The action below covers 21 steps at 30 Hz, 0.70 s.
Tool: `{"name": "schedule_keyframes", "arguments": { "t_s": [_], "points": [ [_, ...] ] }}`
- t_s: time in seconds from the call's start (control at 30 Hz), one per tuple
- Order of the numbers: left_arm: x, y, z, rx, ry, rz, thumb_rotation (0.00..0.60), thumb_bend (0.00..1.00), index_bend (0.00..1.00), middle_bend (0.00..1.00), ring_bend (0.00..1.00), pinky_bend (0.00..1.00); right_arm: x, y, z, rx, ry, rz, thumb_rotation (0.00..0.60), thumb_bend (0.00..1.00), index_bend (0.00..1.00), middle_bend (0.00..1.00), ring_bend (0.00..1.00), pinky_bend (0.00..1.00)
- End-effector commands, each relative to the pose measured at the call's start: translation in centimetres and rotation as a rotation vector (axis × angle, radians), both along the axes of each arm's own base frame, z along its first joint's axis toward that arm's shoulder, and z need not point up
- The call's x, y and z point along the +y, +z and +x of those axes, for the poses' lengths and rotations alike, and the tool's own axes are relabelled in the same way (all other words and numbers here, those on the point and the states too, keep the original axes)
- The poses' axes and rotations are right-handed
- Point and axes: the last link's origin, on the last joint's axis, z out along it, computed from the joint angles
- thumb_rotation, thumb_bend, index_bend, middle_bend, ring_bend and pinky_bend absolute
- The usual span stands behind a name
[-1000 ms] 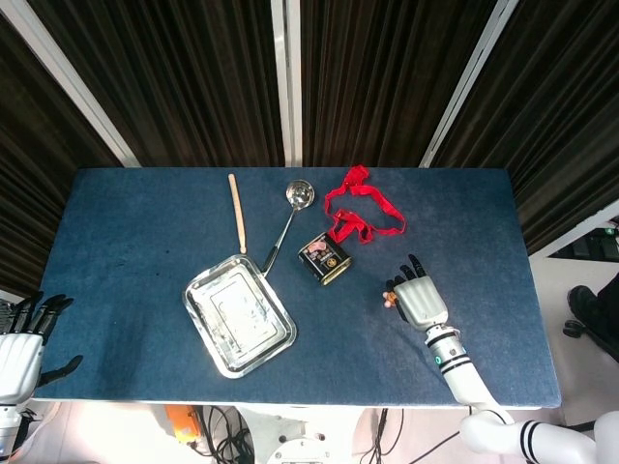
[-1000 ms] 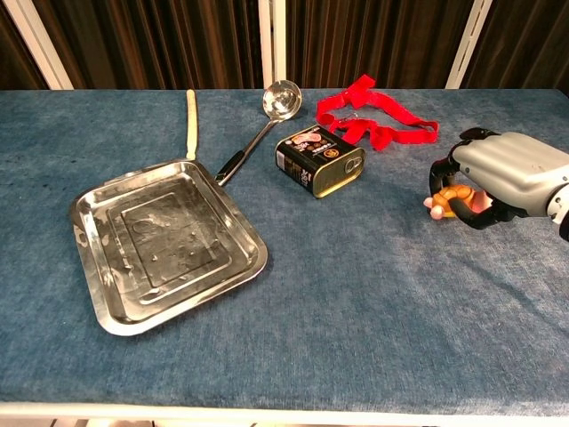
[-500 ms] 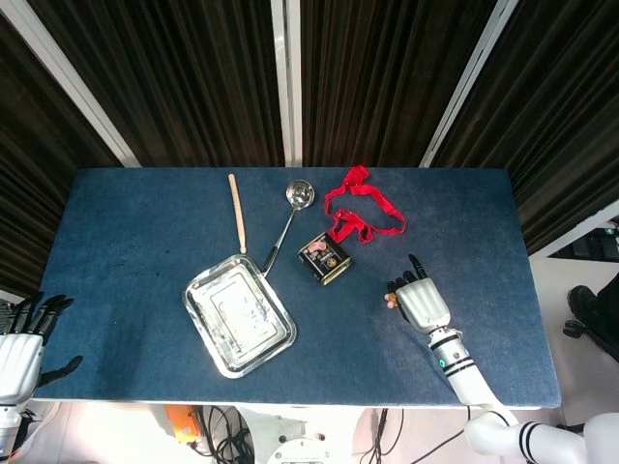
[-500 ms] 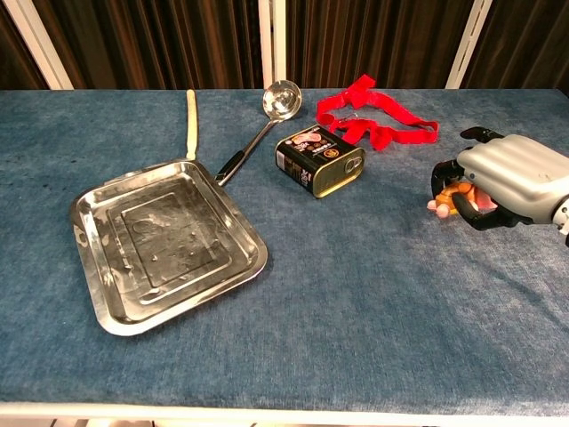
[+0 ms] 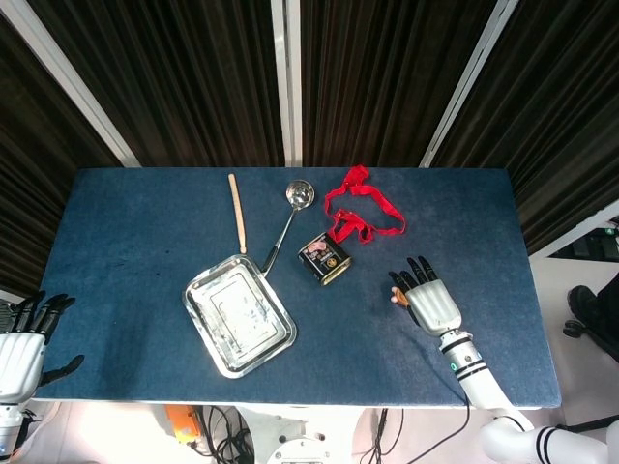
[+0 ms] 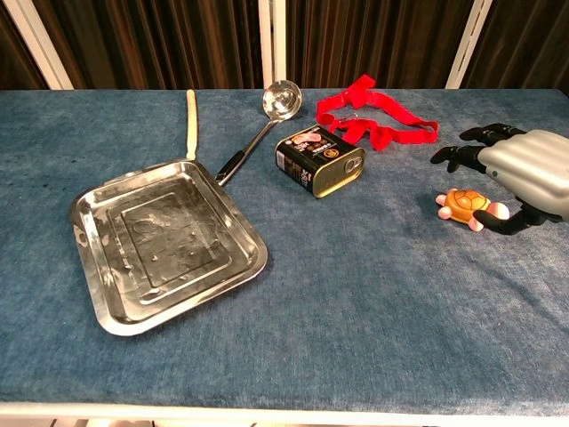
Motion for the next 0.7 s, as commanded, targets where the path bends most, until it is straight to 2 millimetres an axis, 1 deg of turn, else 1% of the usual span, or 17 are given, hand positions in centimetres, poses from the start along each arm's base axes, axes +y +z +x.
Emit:
{"name": "schedule_keyframes", "arguments": {
  "t_s": [0.03,0.17,0.37,0.47,0.53,0.63,0.7],
  "points": [
    [0.0,0.0,0.0,-0.001,-0.001,-0.001,0.600,0.14,0.16,0.13,0.00,0.10,0.3,0.2,-0.2,0.008,-0.008,0.004,0.600,0.33,0.18,0.26,0.00,0.00],
    [-0.1,-0.1,0.0,-0.002,0.001,-0.003,0.600,0.14,0.16,0.13,0.00,0.10,0.5,0.2,-0.4,0.031,-0.026,0.008,0.600,0.35,0.24,0.32,0.00,0.00],
    [0.0,-0.1,-0.1,-0.003,0.004,-0.010,0.600,0.14,0.16,0.13,0.00,0.10,0.3,0.2,-0.7,0.063,-0.065,-0.019,0.600,0.35,0.28,0.37,0.00,0.00],
    [0.0,-0.1,-0.2,-0.004,0.005,-0.012,0.600,0.14,0.16,0.13,0.00,0.10,0.1,0.1,-0.8,0.065,-0.077,-0.029,0.600,0.36,0.35,0.39,0.00,0.00],
    [0.0,-0.1,-0.2,-0.004,0.006,-0.013,0.600,0.14,0.16,0.13,0.00,0.10,0.0,-0.2,-0.8,0.066,-0.080,-0.032,0.600,0.37,0.45,0.45,0.04,0.00],
    [0.0,-0.1,-0.3,-0.004,0.008,-0.012,0.600,0.14,0.16,0.13,0.00,0.10,-0.2,-0.6,-0.8,0.061,-0.074,-0.045,0.600,0.40,0.65,0.60,0.13,0.00],
    [-0.1,0.0,-0.3,-0.005,0.009,-0.010,0.600,0.14,0.16,0.13,0.00,0.10,-0.2,-0.8,-0.7,0.055,-0.069,-0.060,0.600,0.42,0.76,0.68,0.19,0.00]
  ]
}}
